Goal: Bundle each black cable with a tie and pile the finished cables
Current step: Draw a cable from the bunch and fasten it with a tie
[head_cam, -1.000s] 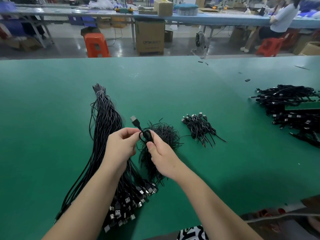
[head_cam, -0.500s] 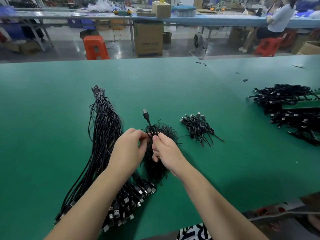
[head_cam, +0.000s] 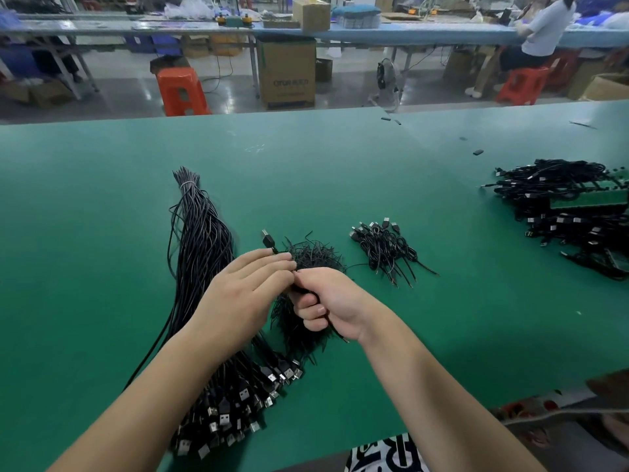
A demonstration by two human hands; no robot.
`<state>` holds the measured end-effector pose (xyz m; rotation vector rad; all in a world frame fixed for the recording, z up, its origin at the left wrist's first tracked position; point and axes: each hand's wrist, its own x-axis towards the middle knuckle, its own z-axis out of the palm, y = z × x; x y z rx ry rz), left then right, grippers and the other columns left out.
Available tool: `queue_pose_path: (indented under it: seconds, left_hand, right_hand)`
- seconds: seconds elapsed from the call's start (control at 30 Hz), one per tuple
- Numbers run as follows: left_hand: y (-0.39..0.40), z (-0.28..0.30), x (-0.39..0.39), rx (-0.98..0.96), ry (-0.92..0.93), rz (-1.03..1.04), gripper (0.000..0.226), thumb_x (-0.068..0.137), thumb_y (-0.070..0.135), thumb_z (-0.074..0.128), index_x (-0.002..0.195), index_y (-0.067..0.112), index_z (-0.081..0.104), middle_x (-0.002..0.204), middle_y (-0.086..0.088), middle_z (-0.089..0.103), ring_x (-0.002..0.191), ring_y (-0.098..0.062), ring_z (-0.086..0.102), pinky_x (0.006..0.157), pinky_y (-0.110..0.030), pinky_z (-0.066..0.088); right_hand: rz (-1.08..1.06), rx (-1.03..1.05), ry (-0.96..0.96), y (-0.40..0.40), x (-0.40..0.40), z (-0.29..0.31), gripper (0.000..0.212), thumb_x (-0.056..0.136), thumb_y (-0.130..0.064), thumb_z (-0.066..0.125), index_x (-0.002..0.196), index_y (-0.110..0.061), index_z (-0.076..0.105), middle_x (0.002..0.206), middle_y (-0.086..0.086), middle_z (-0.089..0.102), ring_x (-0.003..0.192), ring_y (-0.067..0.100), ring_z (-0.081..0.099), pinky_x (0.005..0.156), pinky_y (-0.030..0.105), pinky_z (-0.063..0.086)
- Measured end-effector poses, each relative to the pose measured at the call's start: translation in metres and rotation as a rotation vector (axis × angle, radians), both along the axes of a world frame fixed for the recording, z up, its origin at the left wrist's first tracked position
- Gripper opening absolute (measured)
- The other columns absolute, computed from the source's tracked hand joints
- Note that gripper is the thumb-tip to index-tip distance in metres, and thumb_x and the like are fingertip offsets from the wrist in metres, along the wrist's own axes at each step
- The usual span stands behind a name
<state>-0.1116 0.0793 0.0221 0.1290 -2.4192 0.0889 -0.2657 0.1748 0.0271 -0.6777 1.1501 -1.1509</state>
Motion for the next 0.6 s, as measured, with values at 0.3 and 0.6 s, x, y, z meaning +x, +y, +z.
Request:
queue_pose_path:
  seconds: [0.3, 0.6]
  left_hand:
    - [0.014, 0.008, -0.004, 0.367, 0.069, 0.16, 0.022, 0.097, 0.018, 0.051, 0.087, 0.008, 0.068, 0.079, 0.003, 0.065, 0.072, -0.024, 0.056, 0.07, -0.038, 0.044]
    - [0.02, 0.014, -0.013, 0.684, 0.132, 0.31, 0.014, 0.096, 0.004, 0.06, 0.091, 0.017, 0.064, 0.081, 0.024, 0.055, 0.077, -0.003, 0.048, 0.072, -0.033, 0.04]
  right_hand:
    - [0.067, -0.031, 0.096, 0.0, 0.004, -0.005, 0.026, 0.106, -0.022, 0.036, 0.082, -0.017, 0.047, 0.061, -0.007, 0.034, 0.05, 0.009, 0.022, 0.044, 0.021, 0.022]
    - [-0.03, -0.144, 0.506, 0.0, 0.015, -0.01, 0.033, 0.108, -0.032, 0.038, 0.078, -0.018, 0.04, 0.064, -0.008, 0.035, 0.052, 0.007, 0.03, 0.051, 0.026, 0.026]
